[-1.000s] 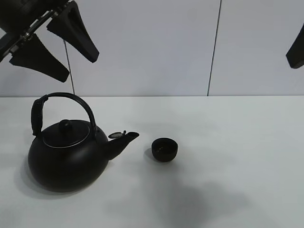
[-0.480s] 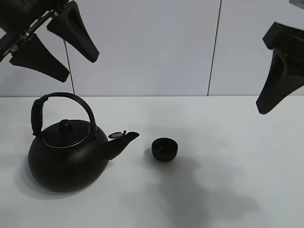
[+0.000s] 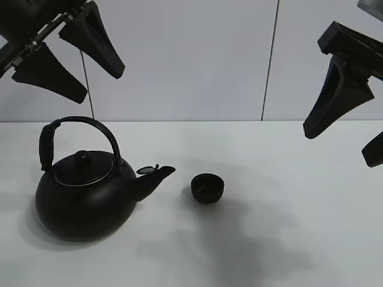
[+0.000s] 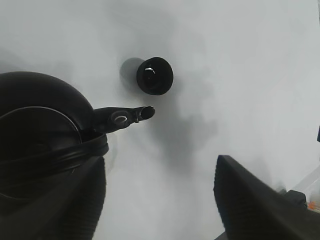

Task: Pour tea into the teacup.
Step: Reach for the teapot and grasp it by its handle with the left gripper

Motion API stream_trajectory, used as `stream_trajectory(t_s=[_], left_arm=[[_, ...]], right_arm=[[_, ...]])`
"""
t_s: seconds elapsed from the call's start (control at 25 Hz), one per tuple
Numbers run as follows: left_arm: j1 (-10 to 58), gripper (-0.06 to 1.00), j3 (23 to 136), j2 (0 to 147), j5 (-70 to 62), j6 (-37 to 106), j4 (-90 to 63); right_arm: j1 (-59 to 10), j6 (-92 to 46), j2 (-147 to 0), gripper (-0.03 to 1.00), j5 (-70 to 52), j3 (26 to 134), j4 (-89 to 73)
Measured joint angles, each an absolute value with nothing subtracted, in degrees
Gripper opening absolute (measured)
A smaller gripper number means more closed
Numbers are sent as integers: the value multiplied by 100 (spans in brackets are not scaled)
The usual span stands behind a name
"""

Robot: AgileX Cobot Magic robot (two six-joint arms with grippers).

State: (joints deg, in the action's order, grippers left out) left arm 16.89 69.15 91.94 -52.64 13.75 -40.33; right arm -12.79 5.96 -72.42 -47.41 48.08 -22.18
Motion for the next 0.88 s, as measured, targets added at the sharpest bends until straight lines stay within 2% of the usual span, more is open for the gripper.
stream_trajectory(t_s=[0.88], left_arm=[[1689,46,6915,9194,-5264,1380,-4033]], right_arm=[[-1279,596,-7719,49,-4161,4680,-2941]])
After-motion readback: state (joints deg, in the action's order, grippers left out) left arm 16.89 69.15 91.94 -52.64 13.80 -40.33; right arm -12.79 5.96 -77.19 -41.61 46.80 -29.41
